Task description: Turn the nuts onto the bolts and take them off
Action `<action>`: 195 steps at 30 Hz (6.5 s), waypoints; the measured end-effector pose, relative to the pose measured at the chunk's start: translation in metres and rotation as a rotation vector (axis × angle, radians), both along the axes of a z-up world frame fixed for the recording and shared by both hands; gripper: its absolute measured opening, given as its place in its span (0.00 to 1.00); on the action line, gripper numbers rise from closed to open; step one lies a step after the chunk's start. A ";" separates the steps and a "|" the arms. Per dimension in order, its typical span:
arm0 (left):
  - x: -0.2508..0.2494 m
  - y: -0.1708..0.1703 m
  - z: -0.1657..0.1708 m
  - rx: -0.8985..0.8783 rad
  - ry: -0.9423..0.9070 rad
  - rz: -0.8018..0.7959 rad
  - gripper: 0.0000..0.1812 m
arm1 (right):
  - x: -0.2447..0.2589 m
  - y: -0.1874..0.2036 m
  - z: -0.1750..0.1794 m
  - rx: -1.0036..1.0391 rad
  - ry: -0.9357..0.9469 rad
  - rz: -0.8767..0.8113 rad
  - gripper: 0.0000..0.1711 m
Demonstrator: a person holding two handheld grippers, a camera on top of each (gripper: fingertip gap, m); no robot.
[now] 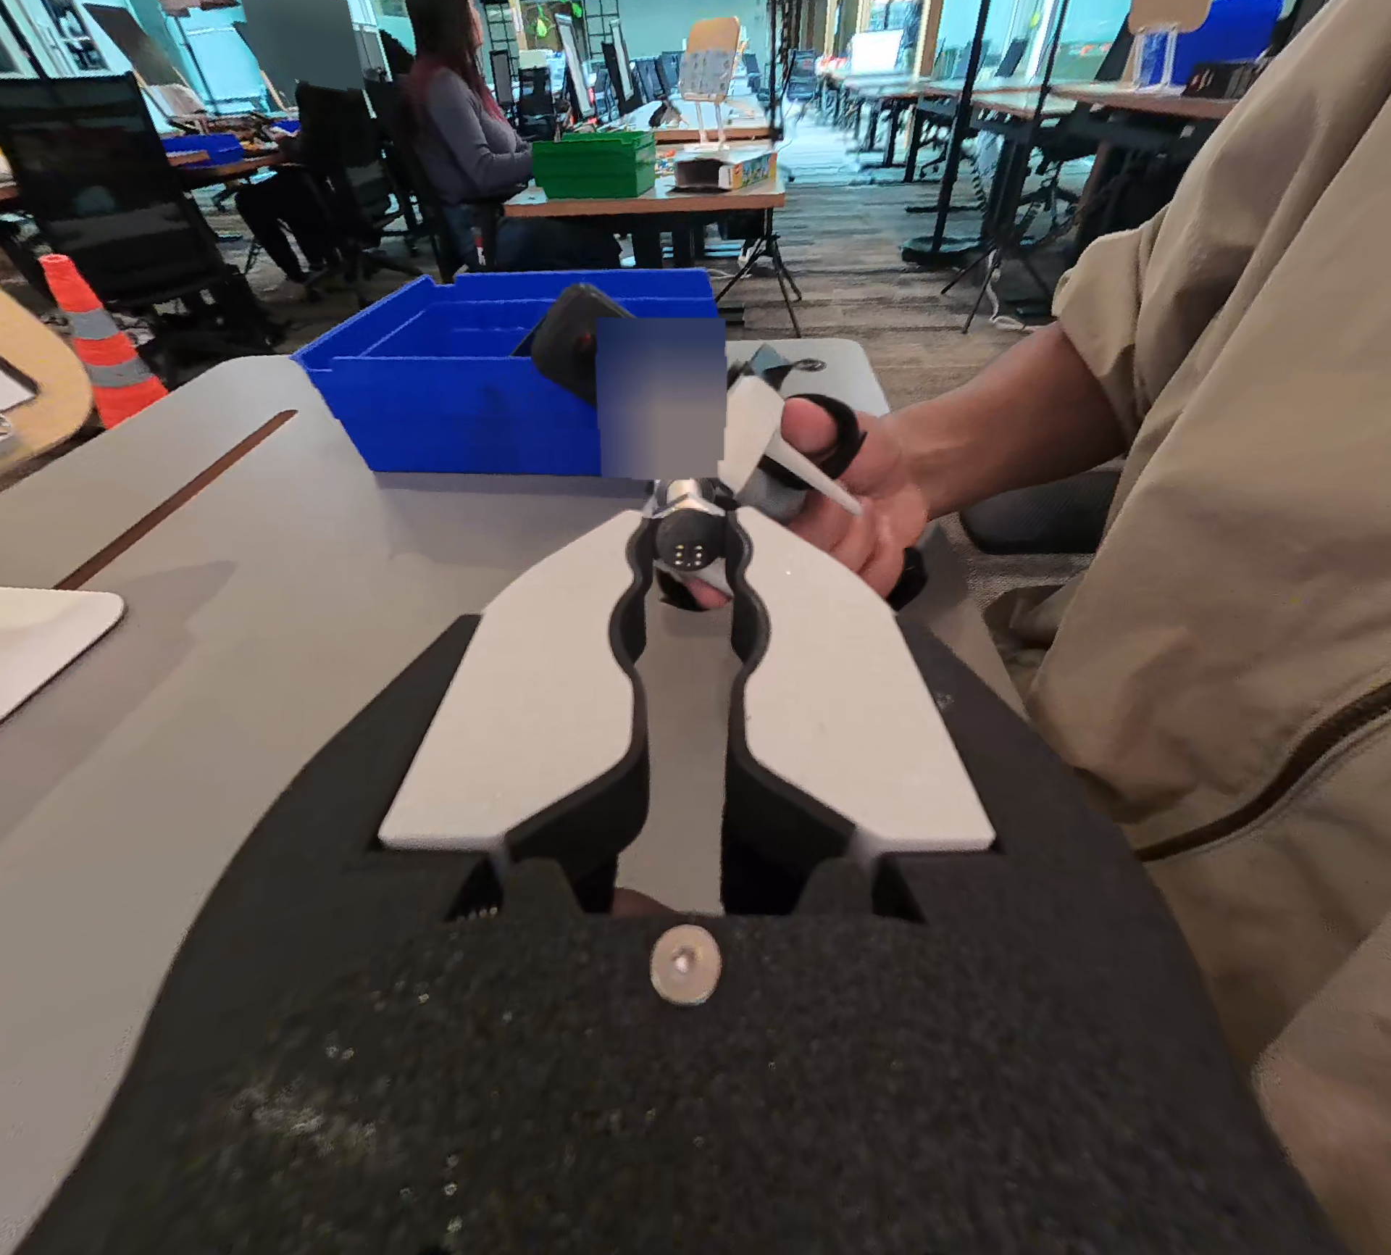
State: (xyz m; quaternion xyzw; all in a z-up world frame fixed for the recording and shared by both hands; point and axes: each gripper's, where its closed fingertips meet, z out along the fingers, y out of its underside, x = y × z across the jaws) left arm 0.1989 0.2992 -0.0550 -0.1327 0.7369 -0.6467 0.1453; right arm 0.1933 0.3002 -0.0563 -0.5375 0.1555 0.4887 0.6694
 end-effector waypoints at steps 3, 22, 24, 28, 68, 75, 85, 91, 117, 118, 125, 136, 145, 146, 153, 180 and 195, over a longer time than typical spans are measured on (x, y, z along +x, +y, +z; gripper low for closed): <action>-0.004 -0.001 0.002 -0.093 0.077 -0.054 0.10 | -0.005 -0.001 -0.001 -0.023 -0.230 -0.046 0.10; -0.001 0.001 0.006 -0.393 0.301 -0.176 0.10 | 0.010 -0.004 -0.002 -0.129 -0.721 -0.249 0.32; 0.005 0.006 0.004 -0.349 0.236 -0.109 0.10 | 0.012 -0.004 -0.003 -0.124 -0.432 -0.190 0.31; 0.008 0.008 -0.007 -0.141 0.104 -0.023 0.10 | 0.015 -0.008 0.001 -0.044 0.078 -0.043 0.24; 0.008 0.007 -0.004 -0.098 0.042 0.009 0.10 | 0.016 -0.006 0.000 -0.088 -0.118 -0.111 0.30; 0.006 0.003 -0.011 -0.008 -0.019 0.030 0.10 | 0.016 -0.001 -0.009 -0.097 0.109 -0.008 0.11; -0.003 -0.002 0.007 -0.400 0.358 -0.155 0.09 | 0.006 -0.008 0.008 -0.054 -0.727 -0.267 0.11; -0.011 -0.009 0.019 -0.568 0.579 -0.264 0.09 | -0.003 -0.015 0.022 0.024 -1.222 -0.358 0.11; -0.003 -0.001 -0.004 0.015 0.063 -0.008 0.10 | 0.010 -0.003 0.003 -0.054 0.179 0.086 0.11; -0.005 -0.003 -0.004 0.027 0.044 -0.009 0.10 | 0.010 -0.003 0.004 -0.046 0.172 0.092 0.10; -0.003 -0.005 -0.002 -0.101 0.153 -0.010 0.10 | 0.010 -0.006 0.005 -0.061 -0.110 0.002 0.10; -0.002 -0.005 0.010 -0.120 0.092 0.006 0.10 | 0.010 -0.008 0.012 -0.045 -0.143 -0.001 0.24; 0.001 -0.006 0.005 -0.077 0.103 0.015 0.10 | 0.005 -0.006 0.005 -0.066 -0.121 0.027 0.11; 0.002 -0.006 0.005 -0.095 0.130 0.020 0.10 | 0.007 -0.006 0.005 -0.065 -0.166 -0.010 0.11; 0.001 -0.007 0.012 -0.406 0.463 -0.106 0.09 | 0.008 -0.007 0.008 -0.071 -0.778 -0.226 0.11; 0.010 0.014 0.008 -0.298 0.322 -0.018 0.10 | 0.013 -0.004 0.006 -0.132 -0.309 -0.156 0.28; 0.003 0.012 0.005 -0.232 0.266 -0.004 0.10 | 0.011 0.008 0.002 -0.099 -0.283 -0.133 0.10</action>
